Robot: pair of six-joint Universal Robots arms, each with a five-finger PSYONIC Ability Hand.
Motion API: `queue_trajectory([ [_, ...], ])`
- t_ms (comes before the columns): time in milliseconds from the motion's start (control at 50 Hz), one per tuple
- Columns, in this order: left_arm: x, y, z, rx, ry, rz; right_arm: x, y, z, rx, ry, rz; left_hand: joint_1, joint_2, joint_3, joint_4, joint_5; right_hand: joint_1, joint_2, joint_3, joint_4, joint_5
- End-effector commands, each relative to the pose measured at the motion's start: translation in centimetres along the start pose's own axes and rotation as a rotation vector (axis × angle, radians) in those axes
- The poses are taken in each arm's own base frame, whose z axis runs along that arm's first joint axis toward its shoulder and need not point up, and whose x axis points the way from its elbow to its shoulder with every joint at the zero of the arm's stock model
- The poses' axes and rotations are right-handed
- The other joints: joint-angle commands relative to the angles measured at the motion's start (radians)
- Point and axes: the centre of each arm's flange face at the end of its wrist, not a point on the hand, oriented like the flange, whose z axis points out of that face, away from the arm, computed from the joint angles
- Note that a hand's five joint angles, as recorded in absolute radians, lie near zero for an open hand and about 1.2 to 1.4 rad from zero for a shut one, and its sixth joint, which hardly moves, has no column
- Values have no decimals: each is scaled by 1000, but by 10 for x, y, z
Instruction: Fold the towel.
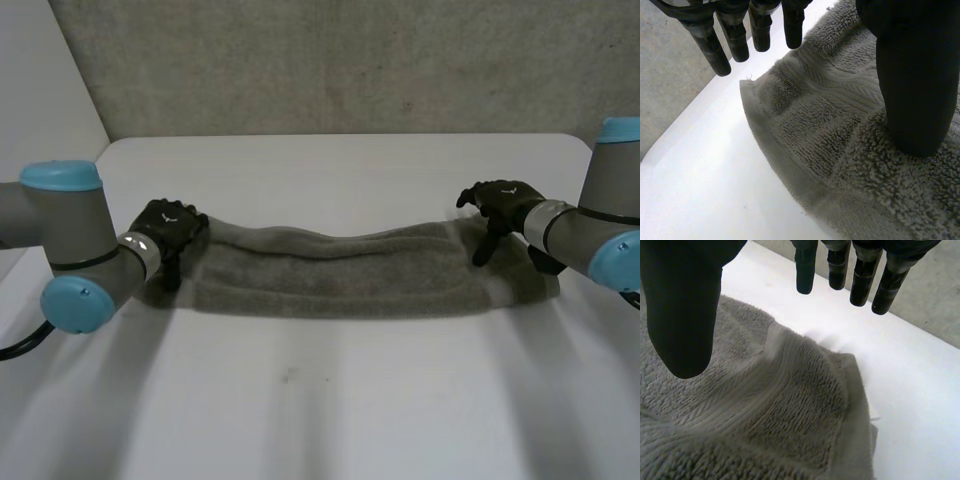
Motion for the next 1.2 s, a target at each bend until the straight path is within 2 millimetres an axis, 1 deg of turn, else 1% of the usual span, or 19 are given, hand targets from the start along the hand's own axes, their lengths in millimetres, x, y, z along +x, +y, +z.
queue_trajectory([
  [20,0,-4,-16,-7,5,1,-2,-14,-18,25,-7,-19,3,6,5,4,-21,-56,-49,-39,-55,-63],
  [160,4,-4,-45,-29,22,2,-3,-18,-42,7,-7,-70,15,17,17,16,-9,-56,-49,-39,-55,-63],
  [200,4,-2,-54,-42,26,-1,-7,-12,-55,-27,-15,-124,27,29,29,27,3,-56,-49,-39,-55,-63],
  [260,5,0,-58,-49,27,-3,-7,-6,-60,-50,-19,-146,33,35,35,33,9,-56,-49,-39,-55,-63],
  [360,8,10,-66,-87,38,-13,0,15,-74,-113,-26,-177,39,41,41,39,15,4,11,21,5,-3],
  [480,13,18,-68,-109,52,-17,5,31,-74,-108,-38,-172,39,41,41,39,15,22,29,39,23,15],
  [580,14,24,-68,-124,50,-20,12,47,-65,-68,4,-206,88,90,90,89,64,271,277,288,272,264],
  [660,14,28,-71,-140,49,-24,15,54,-60,-52,24,-239,171,173,173,171,147,363,369,379,363,355],
  [700,14,29,-73,-153,41,-23,15,58,-58,-46,37,-279,253,255,255,253,229,608,614,624,609,600],
  [720,14,29,-73,-153,41,-23,15,58,-58,-46,37,-279,253,255,255,253,229,609,616,626,610,602],
  [760,14,29,-76,-157,33,-22,17,59,-57,-50,56,-307,466,468,468,466,442,936,943,953,937,929],
  [780,14,29,-76,-157,33,-22,17,59,-57,-50,56,-307,467,469,469,468,443,938,945,955,939,931],
  [800,14,29,-78,-161,30,-22,19,60,-57,-62,72,-312,554,557,556,555,530,1124,1131,1141,1125,1117],
  [820,14,29,-79,-164,29,-22,22,59,-58,-70,94,-315,666,668,668,666,642,1166,1172,1182,1166,1158],
  [840,14,29,-79,-164,29,-22,22,59,-58,-70,94,-315,667,669,669,667,643,1166,1172,1183,1167,1159],
  [860,14,30,-81,-170,25,-23,24,58,-60,-76,112,-316,771,774,773,772,747,1166,1172,1183,1167,1159],
  [940,13,31,-86,-180,22,-24,28,56,-64,-84,133,-312,843,845,845,843,819,1166,1172,1183,1167,1159],
  [980,13,32,-93,-188,15,-27,32,51,-72,-77,148,-311,907,910,909,908,883,1166,1172,1183,1167,1159],
  [1200,14,21,-121,-165,8,-24,41,53,-95,-115,176,-335,834,836,836,835,810,1166,1172,1183,1167,1159],
])
